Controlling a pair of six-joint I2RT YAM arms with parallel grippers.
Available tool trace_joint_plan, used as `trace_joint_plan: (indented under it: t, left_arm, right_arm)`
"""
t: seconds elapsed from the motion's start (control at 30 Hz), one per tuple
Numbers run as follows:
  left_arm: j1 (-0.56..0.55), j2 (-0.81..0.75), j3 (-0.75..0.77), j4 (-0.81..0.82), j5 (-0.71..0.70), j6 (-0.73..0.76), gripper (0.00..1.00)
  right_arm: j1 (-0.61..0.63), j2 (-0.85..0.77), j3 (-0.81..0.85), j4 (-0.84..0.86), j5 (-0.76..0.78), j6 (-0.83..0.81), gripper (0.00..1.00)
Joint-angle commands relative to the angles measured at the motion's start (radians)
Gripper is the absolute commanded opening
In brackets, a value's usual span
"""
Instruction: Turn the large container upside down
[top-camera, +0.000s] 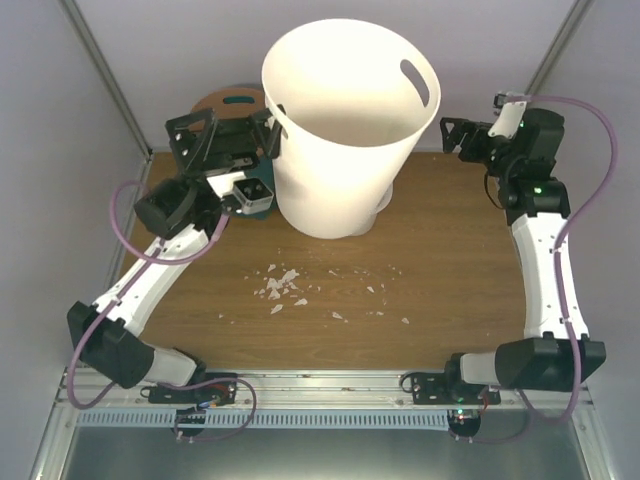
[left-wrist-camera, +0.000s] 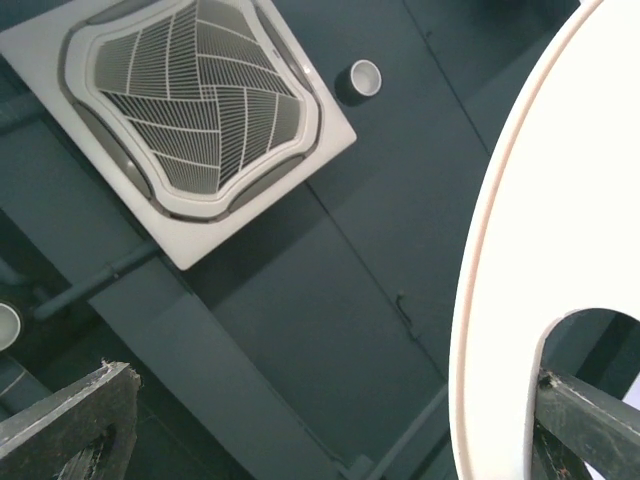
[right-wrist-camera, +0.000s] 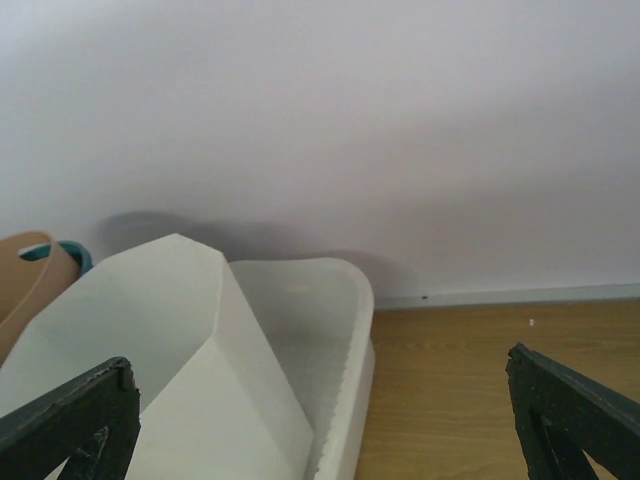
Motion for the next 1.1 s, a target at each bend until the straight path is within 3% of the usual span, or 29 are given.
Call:
trace_joint_plan:
  t: [0.0, 0.3, 0.6, 1.07]
  left_arm:
    - [-0.033, -0.117, -0.074, 0.099, -0.028, -0.002, 0.99]
    - [-0.078, -0.278, -0.3, 0.073, -0.046, 0.0, 0.99]
    - [-0.1, -0.383, -0.455, 0.005, -0.056, 0.016, 0.99]
    - [-0.129, -0.421, -0.598, 0.011, -0.07, -0.01, 0.99]
  right_arm:
    - [-0.006, -0.065, 0.044, -0.032, -0.078, 0.041, 1.0]
    - [-0.005, -0.196, 0.022, -0.093, -0.222, 0.125, 1.0]
    - [0.012, -0.378, -0.15, -0.078, -0.307, 0.235, 1.0]
    - [0.06, -0.397, -0.304, -0.004, -0.324, 0.284, 1.0]
